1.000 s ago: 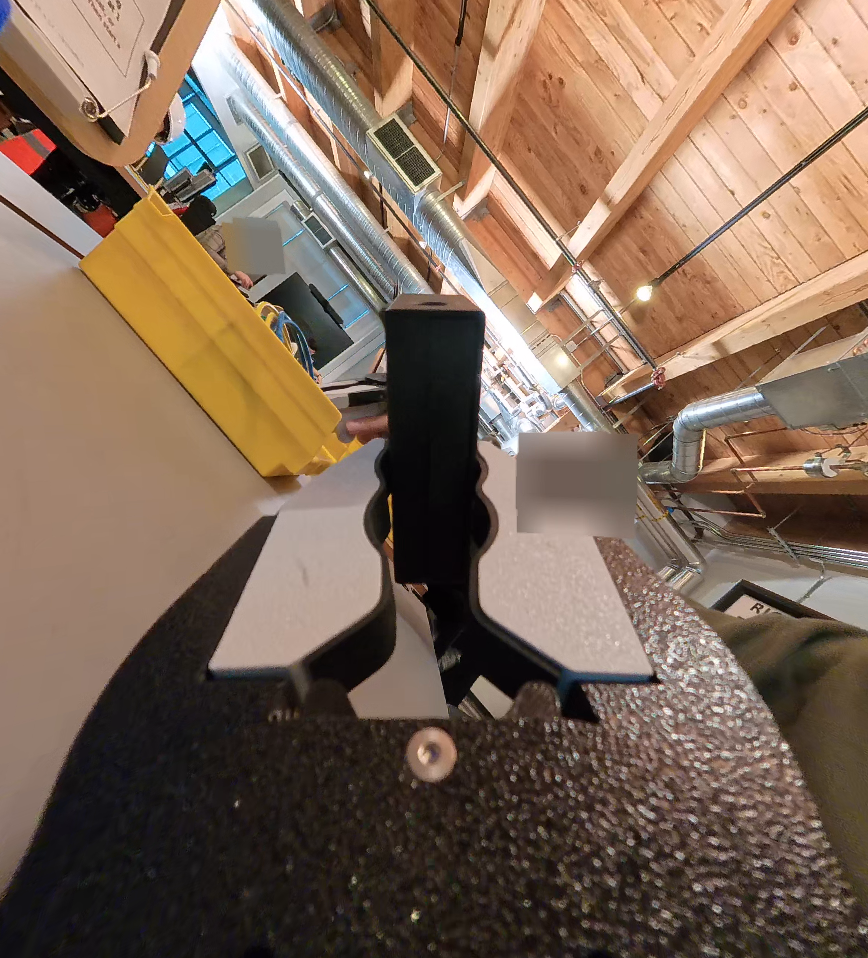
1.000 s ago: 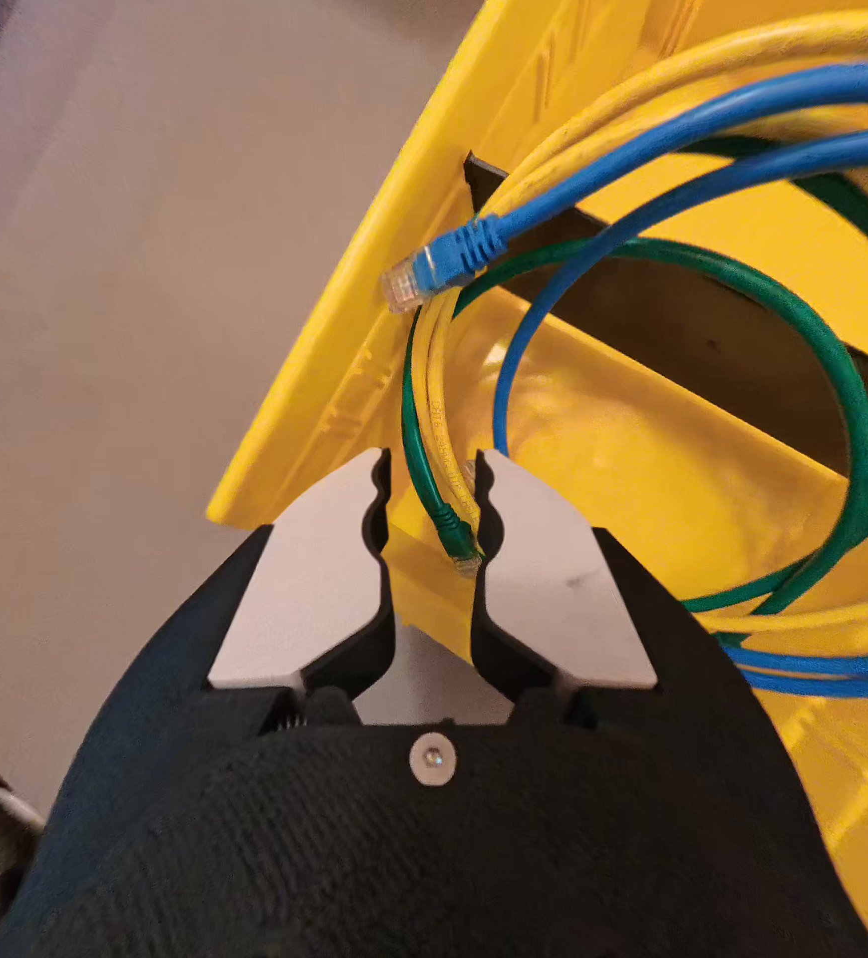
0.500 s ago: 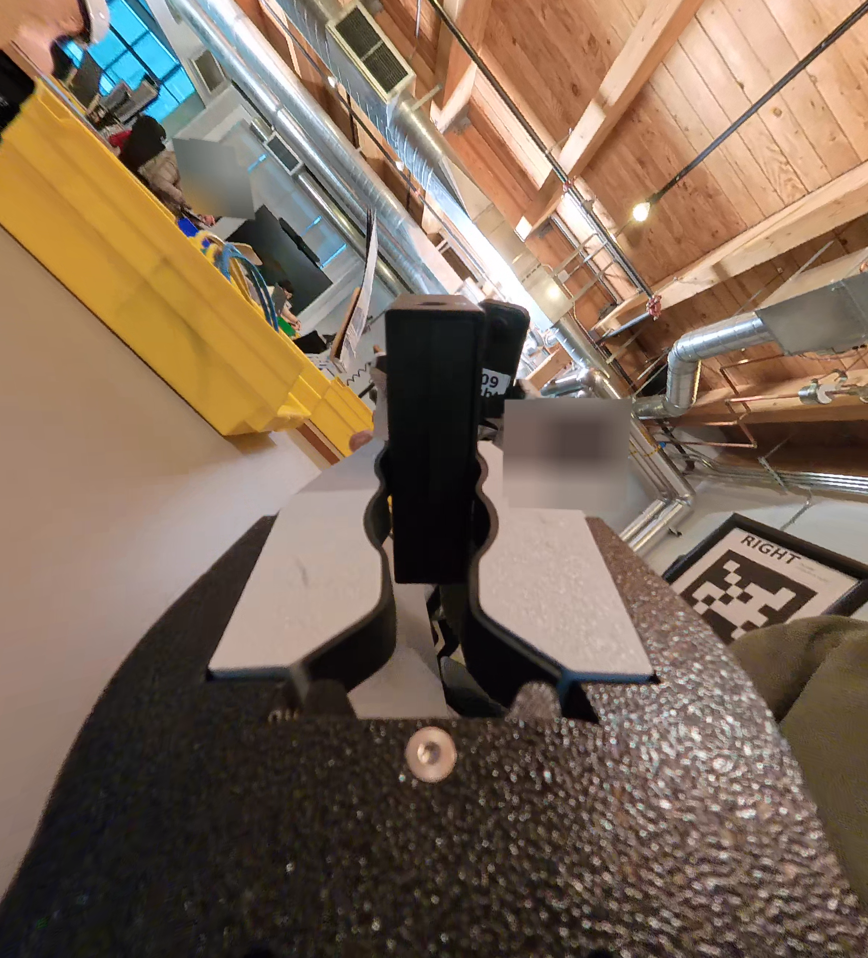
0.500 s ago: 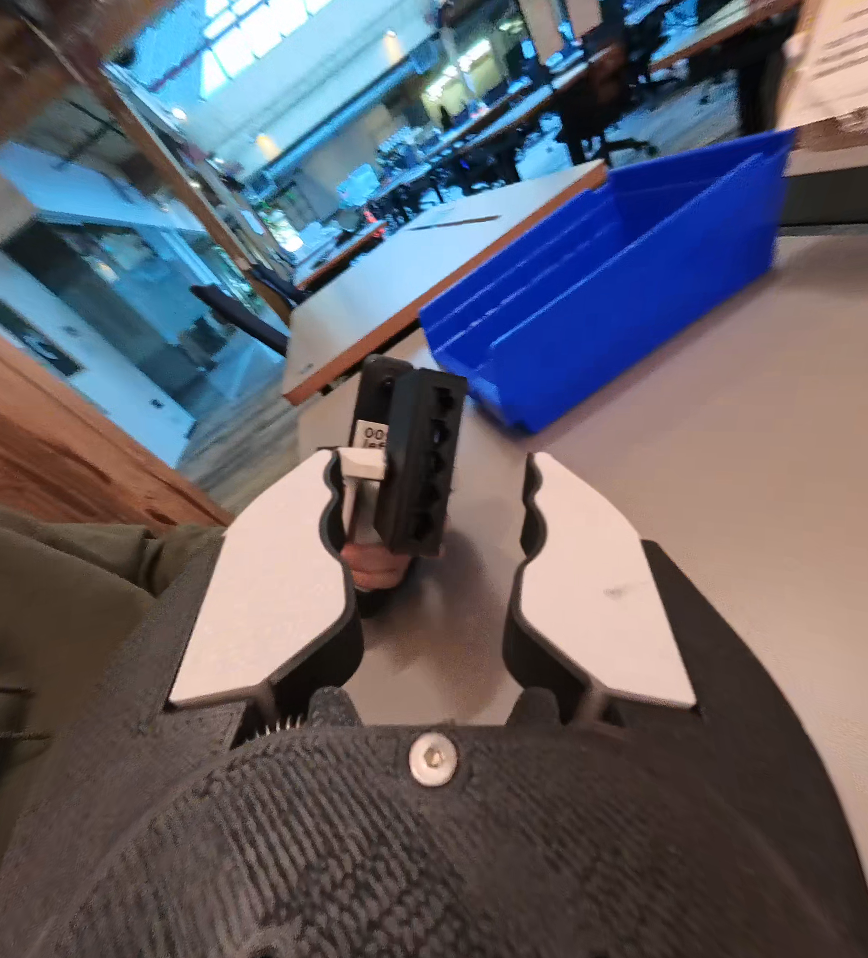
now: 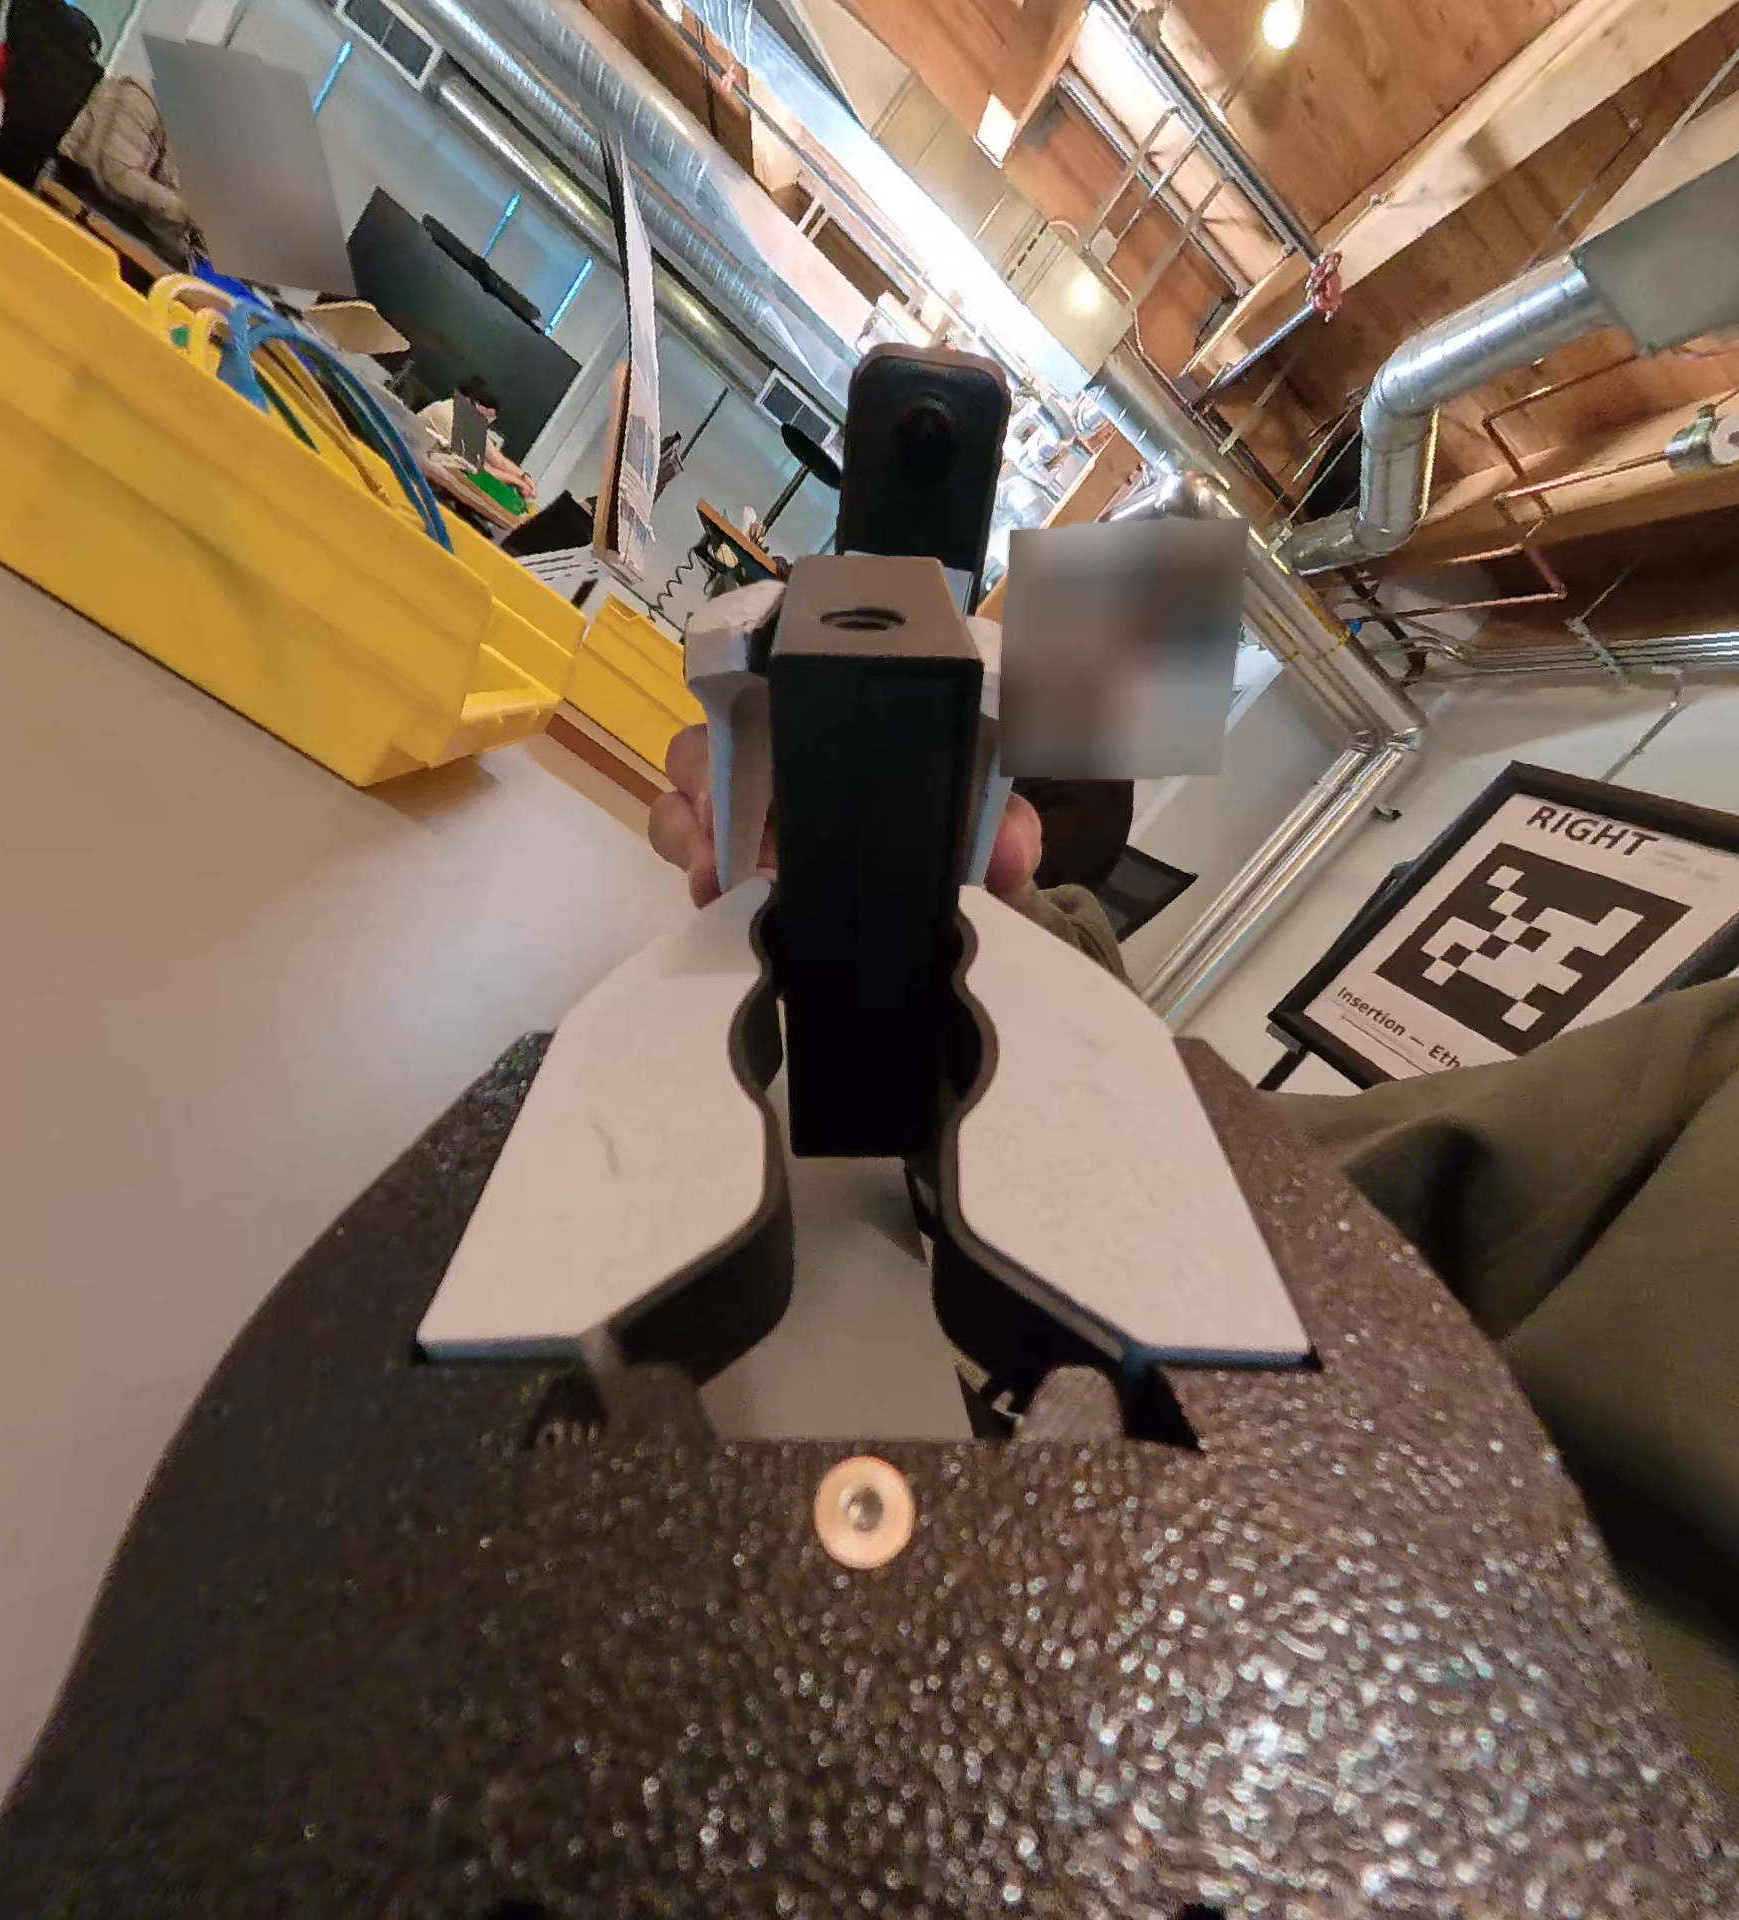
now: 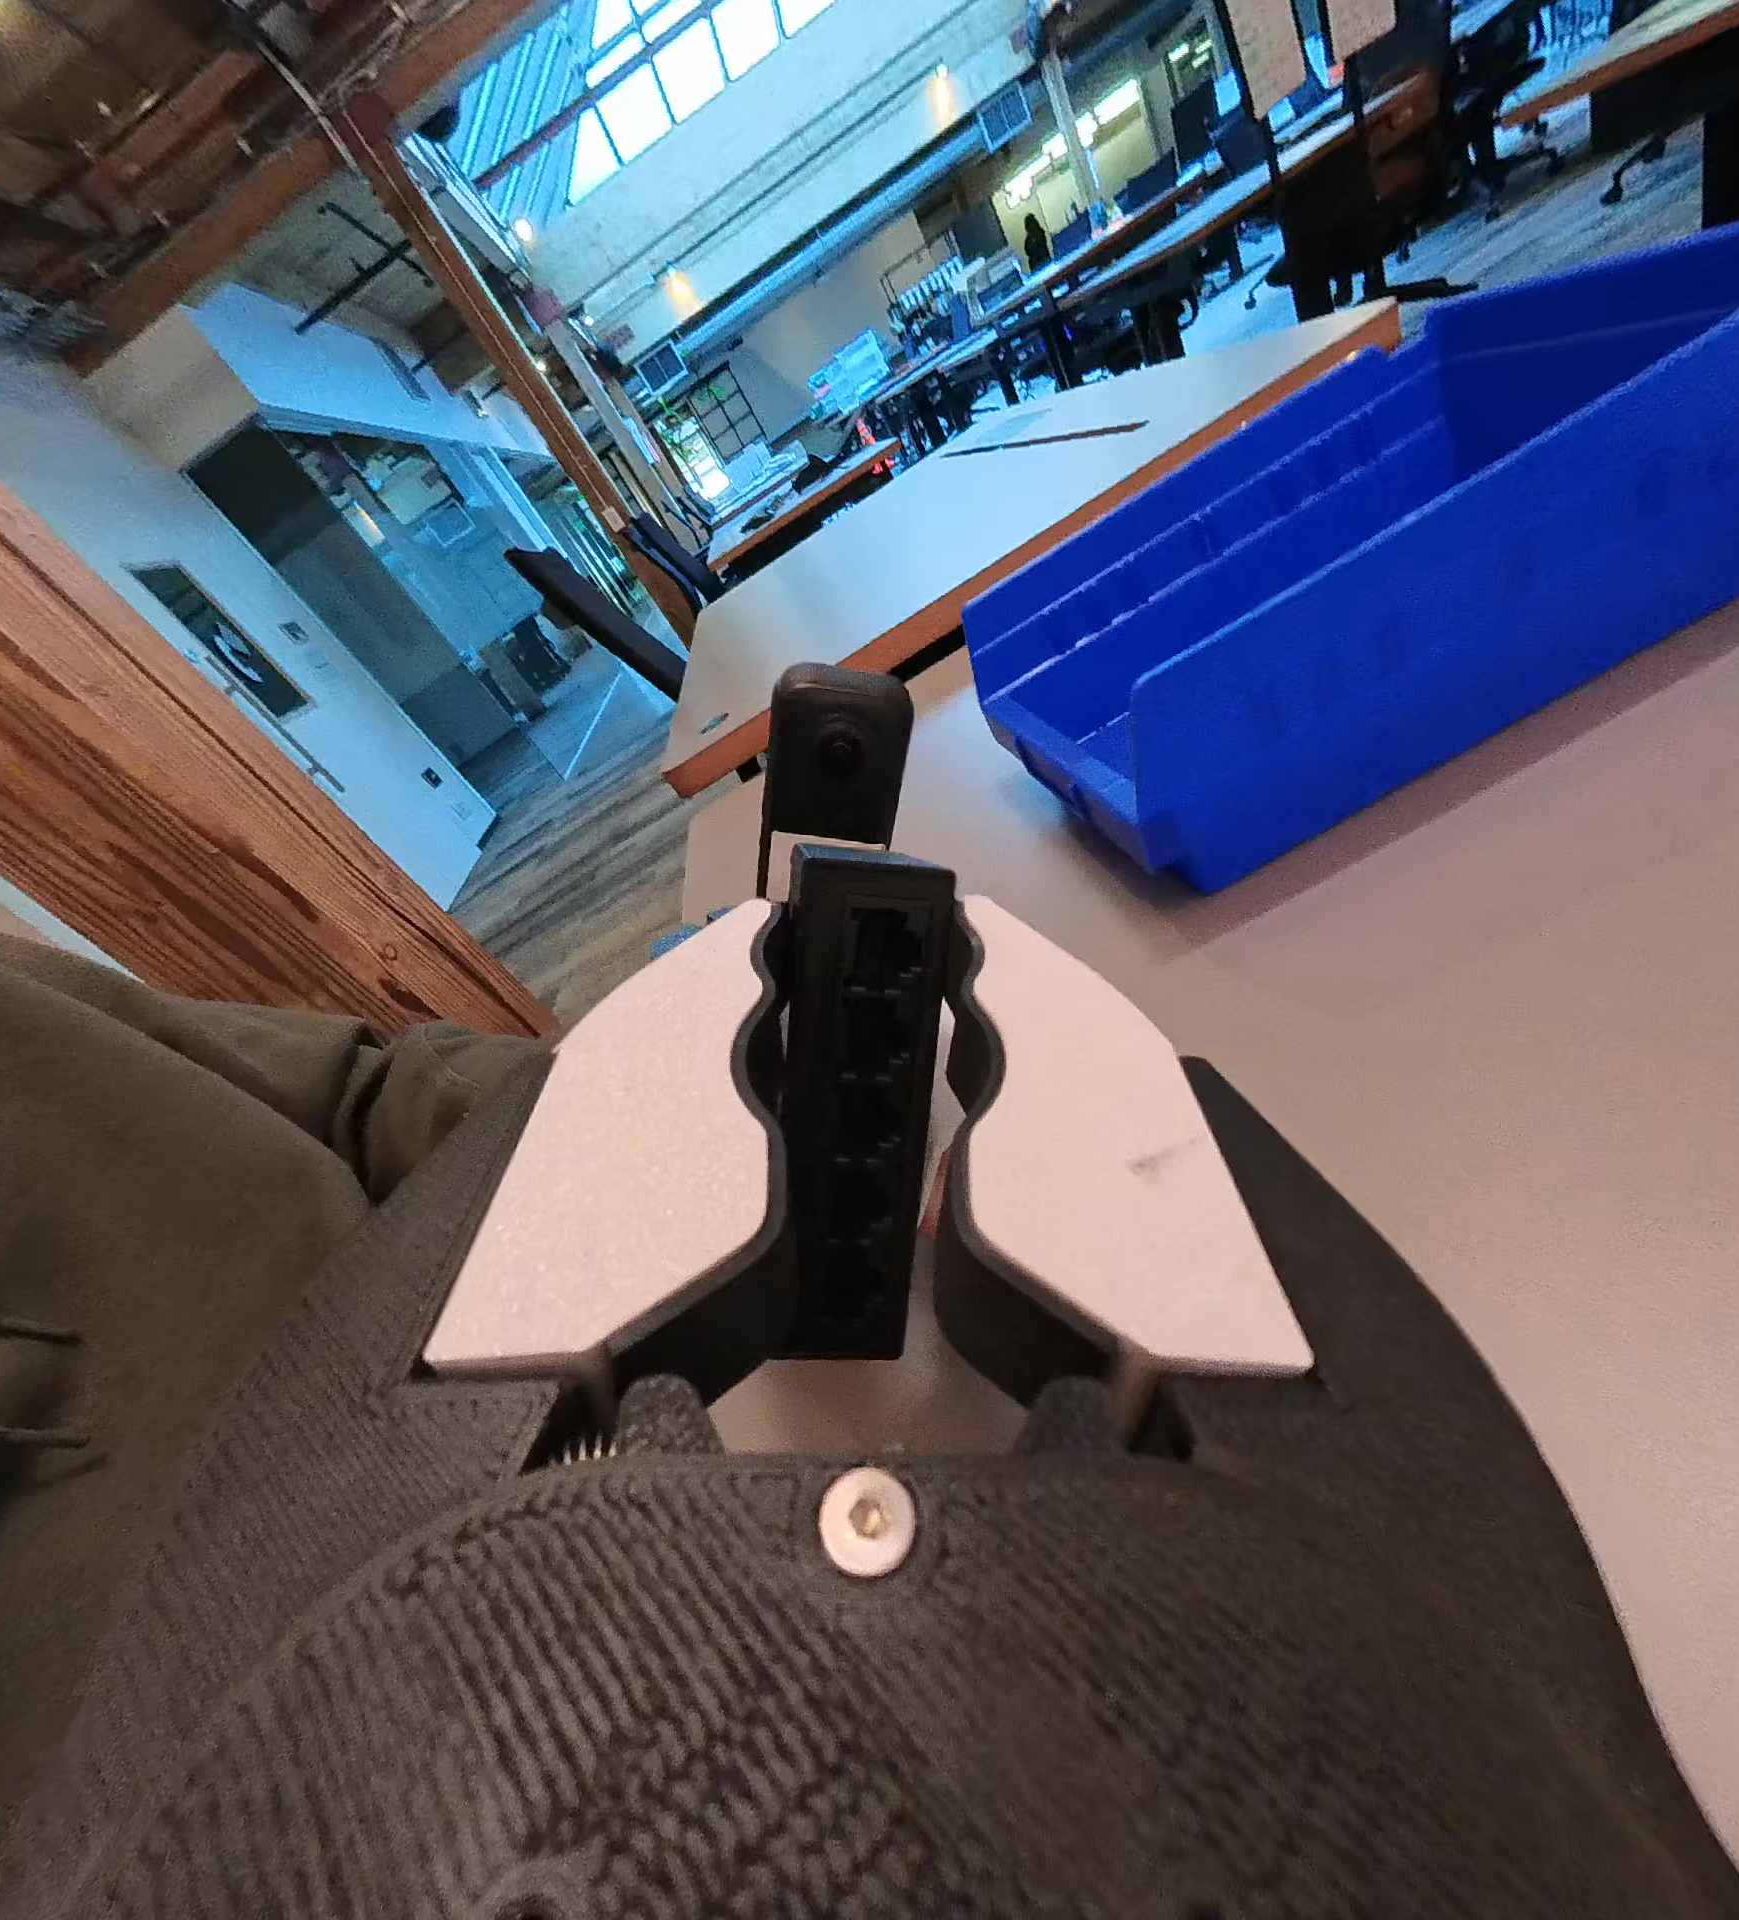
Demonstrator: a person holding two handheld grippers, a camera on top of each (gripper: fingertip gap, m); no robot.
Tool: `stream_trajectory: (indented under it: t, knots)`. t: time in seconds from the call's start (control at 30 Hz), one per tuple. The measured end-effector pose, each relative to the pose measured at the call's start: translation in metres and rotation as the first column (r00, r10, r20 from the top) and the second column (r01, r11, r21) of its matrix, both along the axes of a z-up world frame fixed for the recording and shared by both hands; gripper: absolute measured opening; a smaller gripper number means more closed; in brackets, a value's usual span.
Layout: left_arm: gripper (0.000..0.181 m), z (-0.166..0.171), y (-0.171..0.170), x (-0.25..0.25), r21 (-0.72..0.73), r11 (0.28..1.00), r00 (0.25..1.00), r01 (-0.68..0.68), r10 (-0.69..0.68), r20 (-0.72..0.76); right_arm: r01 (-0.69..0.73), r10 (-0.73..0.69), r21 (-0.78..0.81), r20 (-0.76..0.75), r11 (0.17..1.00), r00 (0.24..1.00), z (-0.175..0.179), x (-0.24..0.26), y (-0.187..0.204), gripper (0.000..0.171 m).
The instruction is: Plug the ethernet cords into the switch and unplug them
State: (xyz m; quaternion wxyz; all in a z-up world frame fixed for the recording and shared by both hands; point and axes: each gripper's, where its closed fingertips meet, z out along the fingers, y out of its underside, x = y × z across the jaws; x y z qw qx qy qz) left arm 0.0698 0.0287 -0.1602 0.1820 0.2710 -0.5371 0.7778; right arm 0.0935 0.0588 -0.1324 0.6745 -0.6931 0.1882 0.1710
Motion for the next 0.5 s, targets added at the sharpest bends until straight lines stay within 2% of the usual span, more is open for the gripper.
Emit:
stream_trajectory:
  t: [0.13,0.23,0.27,0.33,0.4,0.43,0.5]
  knots:
    - [0.030,0.000,0.005,0.010,0.012,0.995,0.995,-0.102,0.102,0.011,0.055,-0.048,-0.043,0.131,0.998,0.990,0.012,0.008,-0.004,0.028]
    - [0.048,-0.008,0.010,0.019,0.093,0.980,0.984,-0.178,0.176,0.024,0.145,-0.122,-0.080,0.244,0.986,0.962,0.043,0.041,-0.029,0.028]
    - [0.056,-0.011,0.011,0.020,0.124,0.974,0.982,-0.190,0.186,0.037,0.216,-0.168,-0.122,0.322,0.969,0.932,0.052,0.062,-0.042,0.028]
    - [0.063,-0.012,0.009,0.019,0.174,0.965,0.979,-0.197,0.185,0.085,0.440,-0.234,-0.265,0.561,0.858,0.794,0.066,0.120,-0.080,0.028]
    - [0.063,-0.013,0.004,0.016,0.206,0.958,0.976,-0.197,0.173,0.130,0.662,-0.220,-0.308,0.778,0.683,0.589,0.089,0.180,-0.123,0.028]
    - [0.062,-0.014,0.002,0.014,0.214,0.959,0.977,-0.188,0.160,0.141,0.730,-0.153,-0.329,0.848,0.598,0.508,0.096,0.206,-0.142,0.029]
    - [0.062,-0.015,-0.002,0.013,0.217,0.962,0.981,-0.167,0.139,0.139,0.810,-0.014,-0.376,0.904,0.450,0.427,0.101,0.251,-0.170,0.028]
